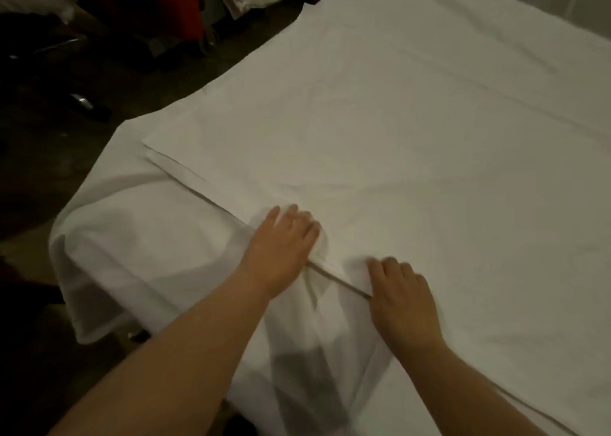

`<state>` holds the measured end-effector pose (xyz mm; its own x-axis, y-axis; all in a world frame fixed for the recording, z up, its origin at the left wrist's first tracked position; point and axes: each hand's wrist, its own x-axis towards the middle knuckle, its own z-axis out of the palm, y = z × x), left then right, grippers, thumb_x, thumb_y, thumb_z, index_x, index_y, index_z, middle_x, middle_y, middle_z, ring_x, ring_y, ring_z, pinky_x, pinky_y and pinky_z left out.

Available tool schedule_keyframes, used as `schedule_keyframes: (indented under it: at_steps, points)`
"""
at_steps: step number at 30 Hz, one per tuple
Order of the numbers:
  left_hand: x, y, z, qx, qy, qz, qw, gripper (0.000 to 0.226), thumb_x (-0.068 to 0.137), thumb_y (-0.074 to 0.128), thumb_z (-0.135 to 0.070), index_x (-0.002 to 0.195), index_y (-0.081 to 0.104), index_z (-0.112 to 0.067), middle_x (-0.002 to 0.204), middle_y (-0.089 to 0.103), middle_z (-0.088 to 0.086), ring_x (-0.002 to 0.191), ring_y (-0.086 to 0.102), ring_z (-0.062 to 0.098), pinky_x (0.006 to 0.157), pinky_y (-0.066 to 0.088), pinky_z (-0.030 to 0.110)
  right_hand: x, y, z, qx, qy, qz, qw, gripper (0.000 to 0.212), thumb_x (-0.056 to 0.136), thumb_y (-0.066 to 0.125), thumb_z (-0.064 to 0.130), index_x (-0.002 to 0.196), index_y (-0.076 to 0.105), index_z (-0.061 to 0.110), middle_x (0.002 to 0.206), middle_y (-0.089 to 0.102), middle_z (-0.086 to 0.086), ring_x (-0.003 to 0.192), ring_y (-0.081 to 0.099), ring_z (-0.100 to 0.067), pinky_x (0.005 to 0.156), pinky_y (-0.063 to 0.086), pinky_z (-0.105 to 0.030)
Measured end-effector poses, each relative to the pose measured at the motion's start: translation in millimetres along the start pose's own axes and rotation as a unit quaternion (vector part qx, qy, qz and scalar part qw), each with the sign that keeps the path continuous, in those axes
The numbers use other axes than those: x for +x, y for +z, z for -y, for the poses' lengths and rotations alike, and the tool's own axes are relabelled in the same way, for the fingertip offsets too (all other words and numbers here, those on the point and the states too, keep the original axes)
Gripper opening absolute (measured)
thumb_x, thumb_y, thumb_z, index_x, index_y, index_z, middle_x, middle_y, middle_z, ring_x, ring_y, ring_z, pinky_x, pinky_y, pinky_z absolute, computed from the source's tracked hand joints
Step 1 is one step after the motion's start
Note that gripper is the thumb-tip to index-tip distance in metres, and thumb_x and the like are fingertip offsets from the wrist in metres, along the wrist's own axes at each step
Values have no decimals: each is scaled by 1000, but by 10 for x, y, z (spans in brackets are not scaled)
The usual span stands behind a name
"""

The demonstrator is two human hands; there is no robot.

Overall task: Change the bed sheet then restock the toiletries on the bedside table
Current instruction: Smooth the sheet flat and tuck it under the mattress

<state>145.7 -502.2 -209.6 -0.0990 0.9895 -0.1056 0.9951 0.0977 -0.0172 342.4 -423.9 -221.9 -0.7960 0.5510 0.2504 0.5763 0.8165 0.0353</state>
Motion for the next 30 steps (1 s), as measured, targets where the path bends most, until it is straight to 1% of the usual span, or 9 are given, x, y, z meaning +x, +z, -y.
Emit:
schedule_keyframes:
  at_steps: [4, 8, 10, 13, 16, 20, 23, 27, 30]
  points:
    - [97, -22, 547, 13, -3, -1, 1000, 44, 71, 31, -10, 77, 74, -5, 84, 72, 13, 82, 69, 33, 76, 55, 42, 437, 39, 332, 11, 18, 9, 1000, 20, 53, 66, -2, 64, 57, 12, 56, 50, -3, 43, 48, -21, 43, 27, -26]
    - [-51, -10, 713, -9, 59, 5, 998, 37, 65, 33, -9, 67, 71, -9, 66, 66, 6, 57, 63, 23, 60, 53, 26, 334, -66, 393, 8, 1, 16, 1000, 13, 62, 45, 8, 62, 58, 12, 56, 50, -2, 44, 51, -22, 40, 36, -26]
    - [-166, 27, 803, -23, 57, 24, 998, 41, 65, 32, -10, 72, 71, -8, 70, 68, 7, 59, 63, 24, 57, 53, 26, 281, -42, 437, -1, -12, 35, 999, 8, 58, 61, 7, 64, 58, 11, 59, 52, -5, 47, 51, -25, 41, 37, -29]
    - [-187, -80, 1163, -20, -24, 15, 999, 49, 72, 28, -11, 94, 72, -8, 91, 70, 10, 77, 66, 26, 67, 56, 31, 390, 50, 643, 15, 16, 53, 998, 23, 65, 49, 24, 85, 56, 15, 84, 61, -8, 62, 56, -28, 50, 45, -34]
    - [-128, -173, 1703, 30, -111, 46, 992, 46, 94, 29, -11, 138, 41, -15, 134, 48, 9, 121, 48, 27, 103, 36, 39, 745, 191, 1002, 48, 46, 53, 996, 44, 63, 56, 30, 104, 50, 18, 106, 58, -6, 77, 58, -27, 59, 50, -34]
    - [-29, -245, 2379, 9, -135, 130, 982, 48, 100, 35, -22, 146, 28, -32, 153, 27, 1, 140, 24, 24, 116, 16, 38, 1469, 333, 1520, 130, 52, 67, 988, 51, 68, 50, 34, 117, 48, 21, 115, 62, -5, 91, 60, -24, 69, 52, -32]
    - [73, -311, 2672, -50, -97, 153, 982, 42, 99, 40, -26, 140, 41, -38, 155, 26, -7, 144, 18, 16, 116, 13, 30, 2042, 400, 1897, 168, 58, 77, 981, 61, 64, 75, 38, 119, 54, 22, 114, 66, -4, 90, 67, -22, 71, 55, -34]
    - [245, -429, 2806, -91, -61, 210, 972, 27, 95, 48, -26, 113, 67, -31, 119, 62, -2, 111, 56, 15, 94, 43, 25, 2585, 402, 2228, 182, 95, 82, 975, 40, 43, 87, 33, 79, 73, 23, 77, 69, 4, 62, 64, -14, 55, 50, -21]
    - [397, -499, 2865, -131, -84, 295, 943, 28, 96, 44, -20, 107, 69, -21, 110, 67, 2, 99, 60, 18, 89, 47, 28, 2674, 355, 2363, 189, 161, 123, 961, 38, 22, 88, 22, 39, 55, 17, 41, 49, 3, 34, 47, -9, 35, 32, -16]
